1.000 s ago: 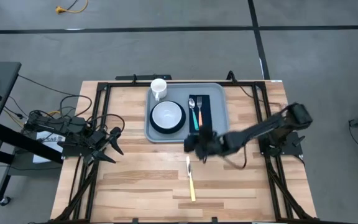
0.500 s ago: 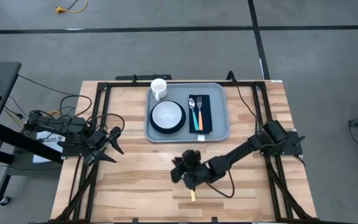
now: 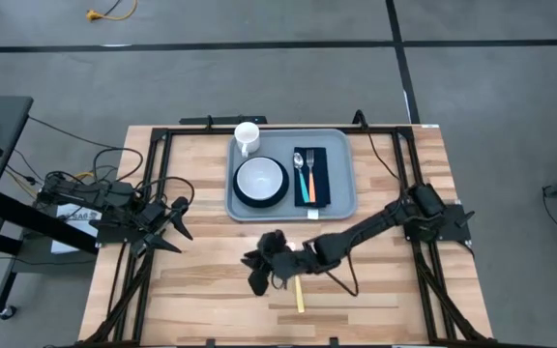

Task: Set up tray
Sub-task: Put the yellow knife on top of the dark blue napkin to the right side of the orange fork

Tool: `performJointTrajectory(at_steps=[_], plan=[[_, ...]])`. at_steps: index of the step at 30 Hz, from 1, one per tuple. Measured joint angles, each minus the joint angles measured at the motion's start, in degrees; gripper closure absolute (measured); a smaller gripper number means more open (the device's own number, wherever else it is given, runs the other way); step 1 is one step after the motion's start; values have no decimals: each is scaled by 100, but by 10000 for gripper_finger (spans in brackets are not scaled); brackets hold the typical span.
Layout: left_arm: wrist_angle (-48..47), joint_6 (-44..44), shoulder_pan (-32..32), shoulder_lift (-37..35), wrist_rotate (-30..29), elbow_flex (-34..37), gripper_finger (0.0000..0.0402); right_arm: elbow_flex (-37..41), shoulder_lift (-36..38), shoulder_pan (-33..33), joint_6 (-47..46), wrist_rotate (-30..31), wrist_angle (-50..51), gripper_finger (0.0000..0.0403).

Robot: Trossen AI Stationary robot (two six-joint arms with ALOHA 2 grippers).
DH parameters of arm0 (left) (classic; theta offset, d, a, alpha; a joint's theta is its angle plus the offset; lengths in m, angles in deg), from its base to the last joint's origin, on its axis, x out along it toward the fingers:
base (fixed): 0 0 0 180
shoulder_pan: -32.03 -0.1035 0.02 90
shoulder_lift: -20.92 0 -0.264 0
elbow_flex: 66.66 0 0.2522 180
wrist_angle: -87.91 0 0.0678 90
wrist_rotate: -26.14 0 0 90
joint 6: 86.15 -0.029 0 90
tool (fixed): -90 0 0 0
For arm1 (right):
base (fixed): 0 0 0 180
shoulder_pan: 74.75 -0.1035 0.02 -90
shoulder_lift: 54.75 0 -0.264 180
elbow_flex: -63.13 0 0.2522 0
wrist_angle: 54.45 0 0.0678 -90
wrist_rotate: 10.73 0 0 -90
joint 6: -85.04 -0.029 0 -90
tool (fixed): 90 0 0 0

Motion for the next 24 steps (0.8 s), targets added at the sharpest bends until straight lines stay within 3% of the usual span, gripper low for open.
performJointTrajectory(at_steps=[5,8,15,24], plan=[[-2,22,0,0,15,0,209,-466,0,414,-647,-1839,633,329],[-7,22,2,0,35,0,209,-777,0,599,-1090,-2485,1664,329],[-133,22,1,0,35,0,209,-1225,0,833,-2180,-3564,3727,329],[-131,22,1,0,33,0,209,-1229,0,722,-3263,-4120,4546,288]])
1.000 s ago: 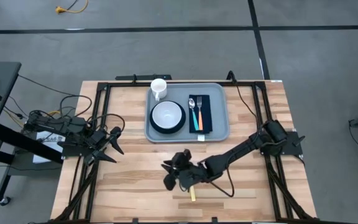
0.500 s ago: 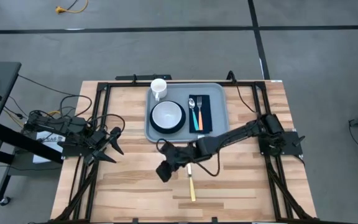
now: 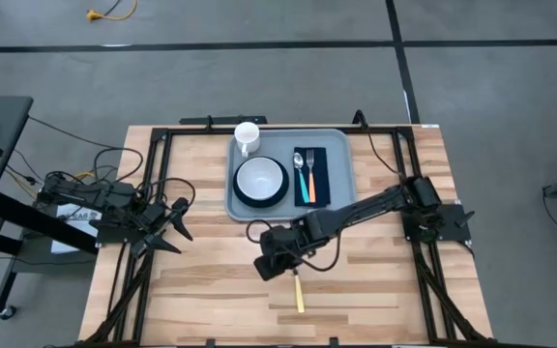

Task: Set up tray
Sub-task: Put the yellow knife on top of the dark blue napkin to the right side of the orange fork

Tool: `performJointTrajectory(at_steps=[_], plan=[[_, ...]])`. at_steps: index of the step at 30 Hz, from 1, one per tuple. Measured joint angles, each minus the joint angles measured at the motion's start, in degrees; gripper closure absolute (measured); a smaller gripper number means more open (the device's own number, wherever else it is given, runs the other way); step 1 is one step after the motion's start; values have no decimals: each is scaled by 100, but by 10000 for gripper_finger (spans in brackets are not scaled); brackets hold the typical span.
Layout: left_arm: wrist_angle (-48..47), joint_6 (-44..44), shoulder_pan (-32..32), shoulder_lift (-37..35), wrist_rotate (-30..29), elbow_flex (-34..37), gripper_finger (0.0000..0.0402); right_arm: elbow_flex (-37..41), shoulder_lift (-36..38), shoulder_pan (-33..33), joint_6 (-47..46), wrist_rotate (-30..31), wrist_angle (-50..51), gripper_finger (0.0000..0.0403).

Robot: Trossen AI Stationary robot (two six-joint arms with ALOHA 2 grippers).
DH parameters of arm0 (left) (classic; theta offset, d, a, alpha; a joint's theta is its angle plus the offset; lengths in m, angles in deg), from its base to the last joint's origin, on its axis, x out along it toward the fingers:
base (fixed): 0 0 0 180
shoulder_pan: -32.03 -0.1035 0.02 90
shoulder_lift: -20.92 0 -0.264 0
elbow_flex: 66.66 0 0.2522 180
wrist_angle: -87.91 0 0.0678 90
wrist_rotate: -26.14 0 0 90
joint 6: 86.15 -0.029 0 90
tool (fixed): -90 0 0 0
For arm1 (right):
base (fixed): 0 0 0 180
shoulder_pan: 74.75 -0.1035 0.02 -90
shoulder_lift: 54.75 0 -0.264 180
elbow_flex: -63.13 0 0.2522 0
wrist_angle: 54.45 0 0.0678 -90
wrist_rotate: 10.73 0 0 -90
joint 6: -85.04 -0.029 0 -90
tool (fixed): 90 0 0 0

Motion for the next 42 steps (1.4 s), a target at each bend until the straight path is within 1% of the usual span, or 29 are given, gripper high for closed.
performJointTrajectory(at_steps=[8,10,12,15,16,18,20,29,35,42], plan=[[2,1,-1,0,-1,0,209,-2,-18,-257,-732,-84,253,225],[4,2,0,0,-1,0,209,-11,-127,-305,-871,-192,327,213],[5,2,-1,0,-2,-1,209,9,-179,-354,-956,-269,616,205],[9,2,1,0,-2,0,209,-23,-394,-385,-1039,-421,576,196],[9,2,-1,0,-2,0,209,11,-435,-380,-1052,-453,802,195],[20,2,1,0,-2,0,209,-5,-588,-372,-1081,-498,618,193],[20,4,0,2,-2,0,209,1,-619,-364,-1069,-503,813,192],[15,4,0,2,-4,0,209,-5,-699,-213,-954,-435,1047,194],[11,4,-1,2,-2,0,209,2,-713,-133,-949,-61,1071,198],[-11,4,0,2,7,0,209,2,-713,-133,-950,54,1295,206]])
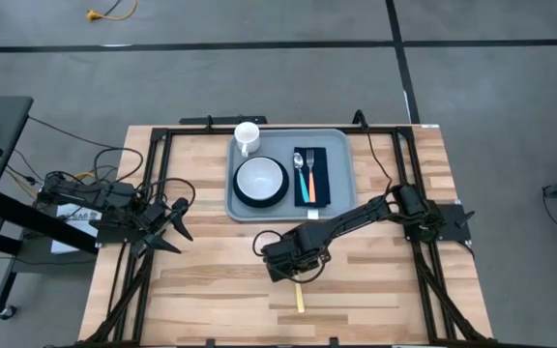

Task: Set up tray
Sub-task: Put the yellow knife on top of the dark blue napkin to the right side of the orange fork

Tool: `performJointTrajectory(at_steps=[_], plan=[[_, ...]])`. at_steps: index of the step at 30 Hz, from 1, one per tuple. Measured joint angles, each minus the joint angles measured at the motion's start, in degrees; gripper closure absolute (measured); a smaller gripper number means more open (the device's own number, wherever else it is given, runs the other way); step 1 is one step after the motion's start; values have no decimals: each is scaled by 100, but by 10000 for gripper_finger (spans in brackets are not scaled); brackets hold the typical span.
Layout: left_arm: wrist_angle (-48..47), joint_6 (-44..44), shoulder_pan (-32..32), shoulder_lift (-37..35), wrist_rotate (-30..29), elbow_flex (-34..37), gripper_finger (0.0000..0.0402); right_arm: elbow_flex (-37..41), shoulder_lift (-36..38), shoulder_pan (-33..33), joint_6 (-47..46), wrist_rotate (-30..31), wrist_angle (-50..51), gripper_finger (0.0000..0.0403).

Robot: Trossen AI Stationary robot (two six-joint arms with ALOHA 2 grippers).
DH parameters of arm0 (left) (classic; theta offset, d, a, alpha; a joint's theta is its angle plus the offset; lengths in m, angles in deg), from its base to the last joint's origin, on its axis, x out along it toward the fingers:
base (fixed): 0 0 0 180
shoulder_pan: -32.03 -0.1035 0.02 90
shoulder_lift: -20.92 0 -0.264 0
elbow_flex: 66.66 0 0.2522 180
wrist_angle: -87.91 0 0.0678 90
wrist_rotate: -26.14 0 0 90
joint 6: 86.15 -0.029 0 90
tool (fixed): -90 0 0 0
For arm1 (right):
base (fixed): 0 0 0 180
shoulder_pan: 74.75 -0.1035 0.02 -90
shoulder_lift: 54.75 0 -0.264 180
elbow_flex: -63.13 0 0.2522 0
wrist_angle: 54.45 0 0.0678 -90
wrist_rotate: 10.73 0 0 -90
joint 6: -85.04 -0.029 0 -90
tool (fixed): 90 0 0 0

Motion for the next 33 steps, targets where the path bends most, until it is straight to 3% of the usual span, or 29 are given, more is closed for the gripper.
performJointTrajectory(at_steps=[33], plan=[[-63,0,-1,0,7,0,209,0,0,-90,-15,212,-14,209]])
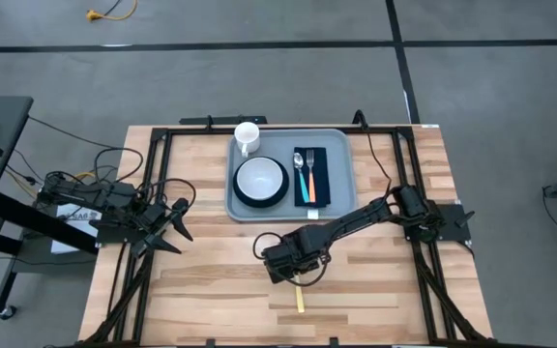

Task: Set up tray
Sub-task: Put the yellow knife on top of the dark blue napkin to the right side of the orange fork

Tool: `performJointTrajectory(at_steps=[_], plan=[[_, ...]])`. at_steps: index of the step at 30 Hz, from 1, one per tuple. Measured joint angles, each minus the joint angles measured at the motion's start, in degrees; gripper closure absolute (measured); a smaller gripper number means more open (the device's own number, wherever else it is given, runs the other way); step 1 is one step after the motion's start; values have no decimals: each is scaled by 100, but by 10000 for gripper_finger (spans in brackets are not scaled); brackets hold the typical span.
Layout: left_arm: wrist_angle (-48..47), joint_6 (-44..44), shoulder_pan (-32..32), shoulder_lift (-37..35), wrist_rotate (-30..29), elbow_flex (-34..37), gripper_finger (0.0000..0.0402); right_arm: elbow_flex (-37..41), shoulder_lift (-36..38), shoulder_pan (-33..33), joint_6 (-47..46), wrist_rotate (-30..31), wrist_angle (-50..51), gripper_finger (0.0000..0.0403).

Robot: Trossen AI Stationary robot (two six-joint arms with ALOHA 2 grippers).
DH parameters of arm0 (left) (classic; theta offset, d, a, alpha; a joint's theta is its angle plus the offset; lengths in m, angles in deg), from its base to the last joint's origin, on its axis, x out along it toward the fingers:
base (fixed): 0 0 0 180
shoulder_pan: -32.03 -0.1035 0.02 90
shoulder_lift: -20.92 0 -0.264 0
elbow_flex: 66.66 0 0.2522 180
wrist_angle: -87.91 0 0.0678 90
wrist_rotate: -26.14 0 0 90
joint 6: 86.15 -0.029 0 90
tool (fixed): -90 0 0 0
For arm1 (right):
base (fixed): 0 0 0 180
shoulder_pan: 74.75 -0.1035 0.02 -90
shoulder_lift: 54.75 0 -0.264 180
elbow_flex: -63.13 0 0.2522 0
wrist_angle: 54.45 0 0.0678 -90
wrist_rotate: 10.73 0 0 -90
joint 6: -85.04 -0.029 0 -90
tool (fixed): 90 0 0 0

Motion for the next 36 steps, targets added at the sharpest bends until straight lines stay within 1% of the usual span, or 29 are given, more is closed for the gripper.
performJointTrajectory(at_steps=[36], plan=[[-2,0,2,0,2,0,209,0,2,-115,-33,52,-141,211]])
